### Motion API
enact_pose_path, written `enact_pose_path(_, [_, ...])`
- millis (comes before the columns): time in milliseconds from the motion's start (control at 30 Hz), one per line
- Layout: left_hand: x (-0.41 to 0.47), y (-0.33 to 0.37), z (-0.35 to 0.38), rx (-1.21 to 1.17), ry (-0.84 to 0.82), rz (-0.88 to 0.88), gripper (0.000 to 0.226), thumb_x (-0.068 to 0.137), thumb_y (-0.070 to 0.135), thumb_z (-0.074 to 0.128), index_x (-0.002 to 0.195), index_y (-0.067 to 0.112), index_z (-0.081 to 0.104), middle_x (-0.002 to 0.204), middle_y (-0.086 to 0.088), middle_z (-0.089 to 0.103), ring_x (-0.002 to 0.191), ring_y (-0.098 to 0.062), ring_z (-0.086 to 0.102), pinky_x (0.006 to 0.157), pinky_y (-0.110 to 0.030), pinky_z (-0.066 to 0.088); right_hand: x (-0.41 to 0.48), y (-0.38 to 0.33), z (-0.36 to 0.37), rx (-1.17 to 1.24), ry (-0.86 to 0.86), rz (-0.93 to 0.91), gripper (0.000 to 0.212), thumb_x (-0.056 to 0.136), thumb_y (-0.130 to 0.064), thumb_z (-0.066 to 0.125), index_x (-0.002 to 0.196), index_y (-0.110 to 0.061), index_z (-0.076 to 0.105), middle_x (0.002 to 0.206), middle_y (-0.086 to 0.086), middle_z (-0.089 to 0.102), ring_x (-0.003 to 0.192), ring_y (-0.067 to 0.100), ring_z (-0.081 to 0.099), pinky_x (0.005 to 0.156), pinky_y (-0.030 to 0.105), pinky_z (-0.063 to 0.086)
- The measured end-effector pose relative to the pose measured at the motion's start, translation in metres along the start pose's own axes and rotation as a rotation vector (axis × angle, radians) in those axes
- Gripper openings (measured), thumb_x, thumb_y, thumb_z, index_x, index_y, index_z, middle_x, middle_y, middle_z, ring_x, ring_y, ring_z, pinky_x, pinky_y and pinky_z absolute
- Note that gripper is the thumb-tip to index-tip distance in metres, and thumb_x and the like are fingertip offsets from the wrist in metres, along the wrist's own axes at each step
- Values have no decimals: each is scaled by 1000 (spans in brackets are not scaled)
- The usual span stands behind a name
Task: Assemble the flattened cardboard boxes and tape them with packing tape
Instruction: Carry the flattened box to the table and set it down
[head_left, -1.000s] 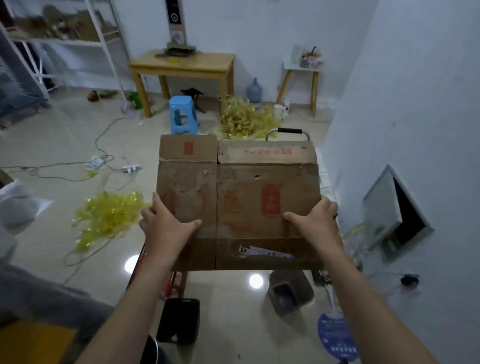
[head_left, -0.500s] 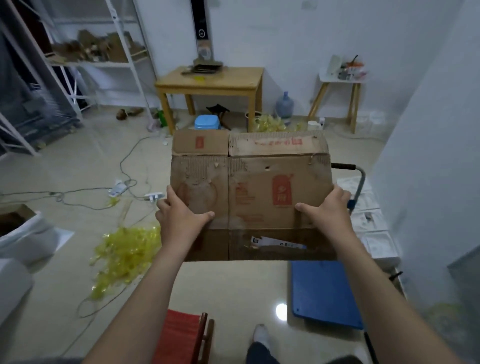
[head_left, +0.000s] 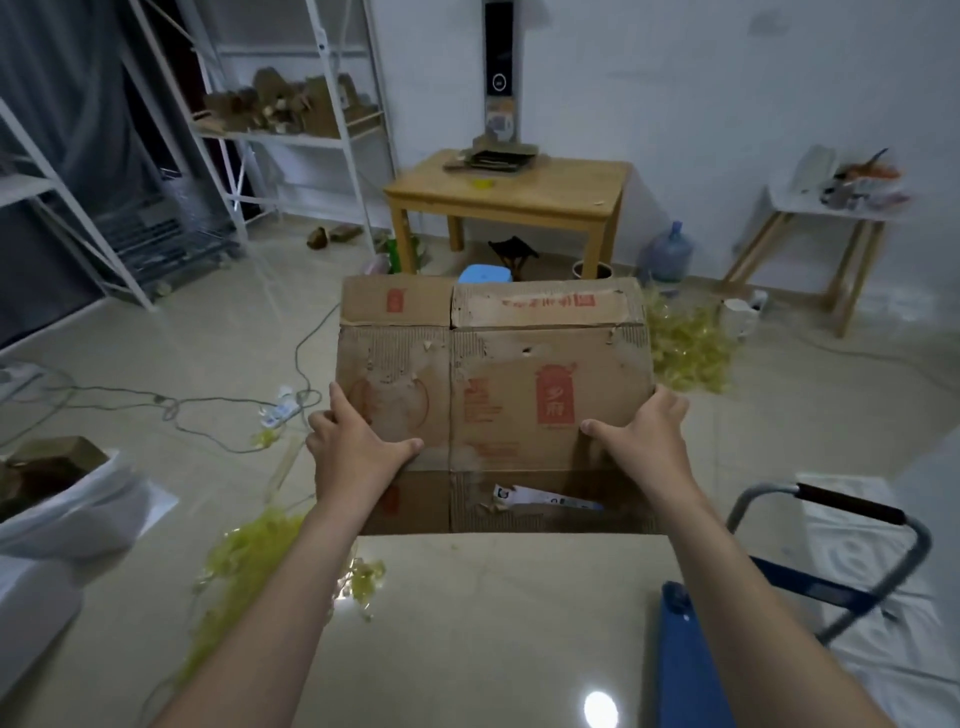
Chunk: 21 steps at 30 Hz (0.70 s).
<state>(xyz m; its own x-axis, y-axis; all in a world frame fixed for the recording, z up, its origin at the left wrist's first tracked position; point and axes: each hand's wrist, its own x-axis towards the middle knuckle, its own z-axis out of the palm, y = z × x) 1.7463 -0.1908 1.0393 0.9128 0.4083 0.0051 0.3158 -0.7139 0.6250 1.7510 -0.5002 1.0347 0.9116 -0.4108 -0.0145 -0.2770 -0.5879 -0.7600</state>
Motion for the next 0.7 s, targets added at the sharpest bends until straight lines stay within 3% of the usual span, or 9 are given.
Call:
enact_pose_path(100, [77,8,17,20,2,-26,138,66,49,93,163,18,0,153,-21,24,141,-44,26,105,-56,47,64,-24,39,-17,-10,-3,94,75,-43,88,141,-5,33,142,13,32,122,37,54,96,54,51])
enact_pose_path(233, [195,32,40,46,-49,-14,138,66,50,92,162,22,-3,150,-16,21,138,-42,26,88,-60,57,159,-58,95,-56,0,-16,87,75,-43,87,134,-4,37,138,13,34,116,36,56,88,46,52])
enact_pose_path(333, [284,56,50,69,-52,-5,137,68,50,91,162,21,-5,150,-17,22,136,-42,27,86,-60,57,230,-93,131,-57,28,16,85,75,-45,87,133,-6,37,137,11,35,112,33,57,76,38,45])
enact_pose_path(433, [369,77,57,62,-44,-8,134,69,51,90,162,21,-1,150,-17,24,137,-42,28,91,-59,56,305,-134,163,-30,30,8,87,74,-44,88,133,-6,37,137,11,33,112,32,56,78,38,46])
enact_pose_path(567, [468,106,70,48,-46,4,133,71,50,90,162,16,-2,154,-21,21,142,-41,26,105,-55,41,391,-176,198,-34,48,13,85,73,-46,88,130,-8,36,137,10,32,111,32,56,78,39,48])
enact_pose_path(633, [514,120,82,38,-51,17,134,71,49,90,162,14,-3,155,-23,19,143,-42,24,108,-55,39,433,-190,215,-36,62,28,87,73,-46,88,131,-8,36,137,11,32,114,33,54,83,42,51])
enact_pose_path(700, [563,133,100,31,-52,23,134,71,49,90,162,14,-2,156,-22,19,143,-43,24,108,-55,38,480,-200,234,-33,70,30,86,73,-46,89,130,-8,36,136,10,33,113,33,55,79,40,46])
